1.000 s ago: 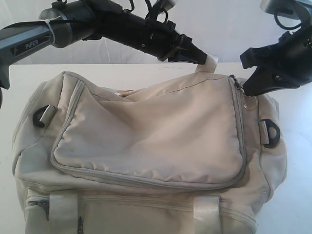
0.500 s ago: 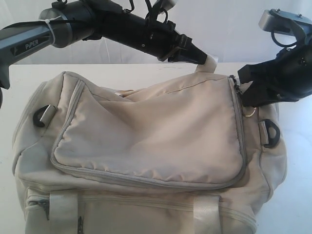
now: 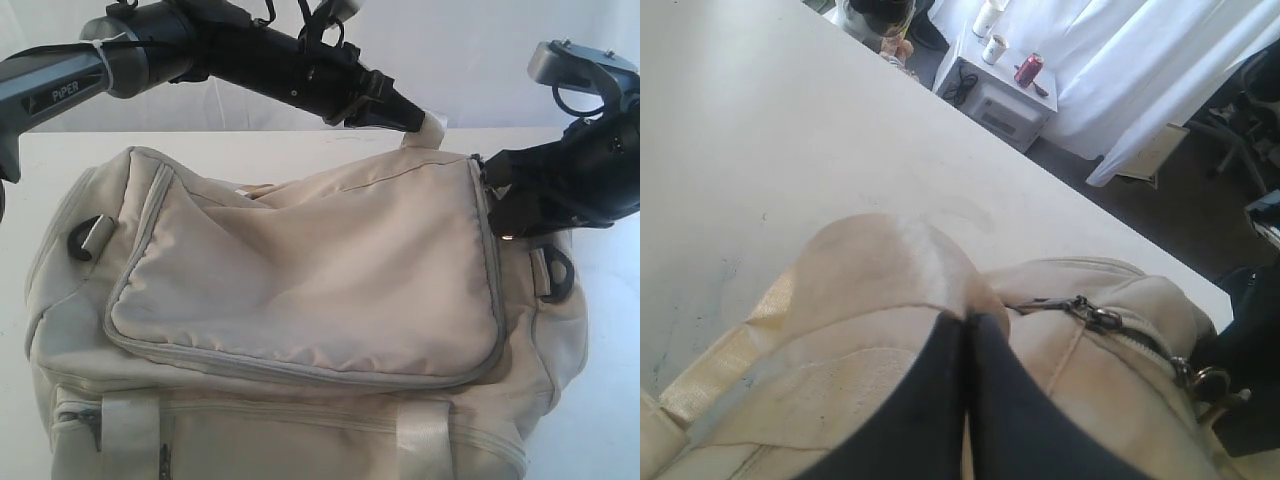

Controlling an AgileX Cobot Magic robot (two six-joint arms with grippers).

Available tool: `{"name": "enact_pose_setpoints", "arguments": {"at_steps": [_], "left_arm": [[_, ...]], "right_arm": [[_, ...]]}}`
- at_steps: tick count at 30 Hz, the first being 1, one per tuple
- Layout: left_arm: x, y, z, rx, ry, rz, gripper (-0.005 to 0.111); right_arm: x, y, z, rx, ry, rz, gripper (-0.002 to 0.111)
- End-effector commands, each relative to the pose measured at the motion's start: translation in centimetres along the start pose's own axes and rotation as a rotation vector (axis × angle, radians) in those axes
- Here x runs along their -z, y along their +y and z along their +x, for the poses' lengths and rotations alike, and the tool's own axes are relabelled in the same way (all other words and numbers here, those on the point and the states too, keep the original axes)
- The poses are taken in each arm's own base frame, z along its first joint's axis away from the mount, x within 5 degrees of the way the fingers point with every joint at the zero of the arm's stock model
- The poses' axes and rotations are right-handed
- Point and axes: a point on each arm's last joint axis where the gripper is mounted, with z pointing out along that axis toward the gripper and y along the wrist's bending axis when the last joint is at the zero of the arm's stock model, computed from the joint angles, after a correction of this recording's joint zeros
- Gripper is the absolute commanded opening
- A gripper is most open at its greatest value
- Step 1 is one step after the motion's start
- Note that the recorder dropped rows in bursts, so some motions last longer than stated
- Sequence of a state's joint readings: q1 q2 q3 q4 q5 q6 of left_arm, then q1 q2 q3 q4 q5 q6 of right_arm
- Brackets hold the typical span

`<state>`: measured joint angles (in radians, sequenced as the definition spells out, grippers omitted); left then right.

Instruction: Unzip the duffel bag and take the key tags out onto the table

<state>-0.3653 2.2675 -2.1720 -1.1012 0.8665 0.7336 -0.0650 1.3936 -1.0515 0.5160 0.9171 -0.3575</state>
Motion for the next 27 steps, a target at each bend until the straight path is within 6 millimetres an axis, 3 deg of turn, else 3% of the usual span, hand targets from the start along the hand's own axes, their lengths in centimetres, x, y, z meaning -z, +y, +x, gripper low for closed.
{"name": "enact_pose_setpoints", "arguments": {"at_steps": [1,4,8,13,19,27], "left_arm": [[0.5,-1.5,-1.1,0.002,-0.036,0.048,0.000],[0.5,-1.5,-1.1,0.000,-0.036,0.047,0.000],[0.5,-1.5,-1.1,0.000,-0.038,0.046,0.000],[0.5,-1.5,-1.1,0.000,-0.039,0.045,0.000],[0.5,-1.3,-1.2,0.001,-0.052,0.028,0.000],[0.6,-1.1,-1.4,0.021,-0.073,0.004,0.000]], "right_arm": [[0.1,-0.2,-0.2,-0.007,-0.042,0.010,0.026],[0.1,-0.2,-0.2,-0.006,-0.042,0.011,0.019],[0.1,-0.2,-0.3,-0.002,-0.049,0.014,0.000],[0.7,0.2,0.1,0.007,-0.033,0.000,0.000],[3.1,1.4,1.3,0.038,-0.036,-0.017,0.000],[4.9,2.3,4.8,0.040,-0.029,-0.019,0.000]]}}
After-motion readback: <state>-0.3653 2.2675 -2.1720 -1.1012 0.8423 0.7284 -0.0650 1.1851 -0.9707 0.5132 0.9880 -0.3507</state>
